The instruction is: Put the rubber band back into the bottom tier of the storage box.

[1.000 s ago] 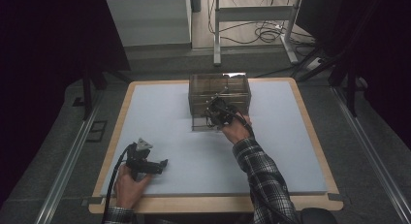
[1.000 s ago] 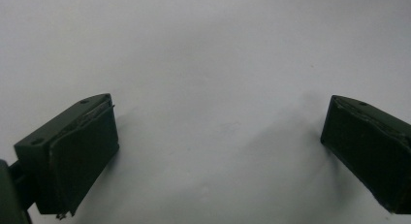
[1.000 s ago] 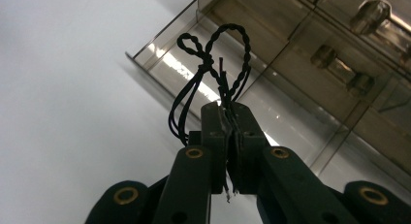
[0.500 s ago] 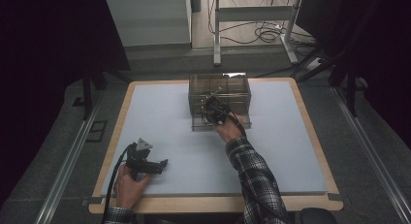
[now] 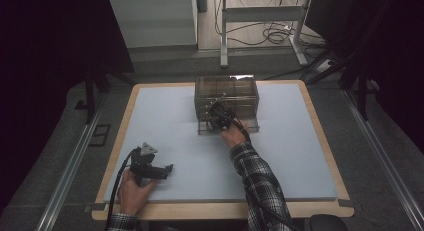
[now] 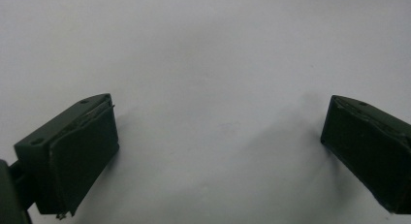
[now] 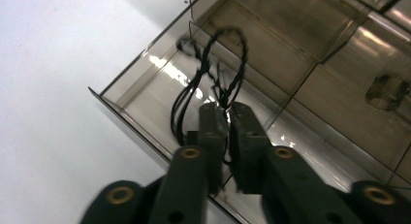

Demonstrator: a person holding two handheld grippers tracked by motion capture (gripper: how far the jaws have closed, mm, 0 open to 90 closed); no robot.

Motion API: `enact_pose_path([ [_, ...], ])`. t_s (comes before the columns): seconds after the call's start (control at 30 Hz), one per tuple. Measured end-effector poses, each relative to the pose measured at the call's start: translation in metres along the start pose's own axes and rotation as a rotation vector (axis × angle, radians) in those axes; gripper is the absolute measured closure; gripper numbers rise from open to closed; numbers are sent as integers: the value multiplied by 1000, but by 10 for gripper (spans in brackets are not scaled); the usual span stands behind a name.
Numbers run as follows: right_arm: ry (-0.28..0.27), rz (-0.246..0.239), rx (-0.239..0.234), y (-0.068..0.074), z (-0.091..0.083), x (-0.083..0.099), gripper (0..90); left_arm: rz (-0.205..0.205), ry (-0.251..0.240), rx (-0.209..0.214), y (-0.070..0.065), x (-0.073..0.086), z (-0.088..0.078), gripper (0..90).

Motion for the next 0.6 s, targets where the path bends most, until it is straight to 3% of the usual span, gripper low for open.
enact_pose_path([
  [0.6, -45, 3, -19, 2, -16, -4, 673, 0, 0, 1, 0, 0, 0, 0],
])
Point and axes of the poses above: each handheld gripper's, and its own axes: z roughly forward along the jaws, x roughly out of its underside, y roughly to its left, the point moved 7 cm from there along z, roughly forward along the jaws, and after that the axes turned 10 degrees about -z, right-handed, at the moved point
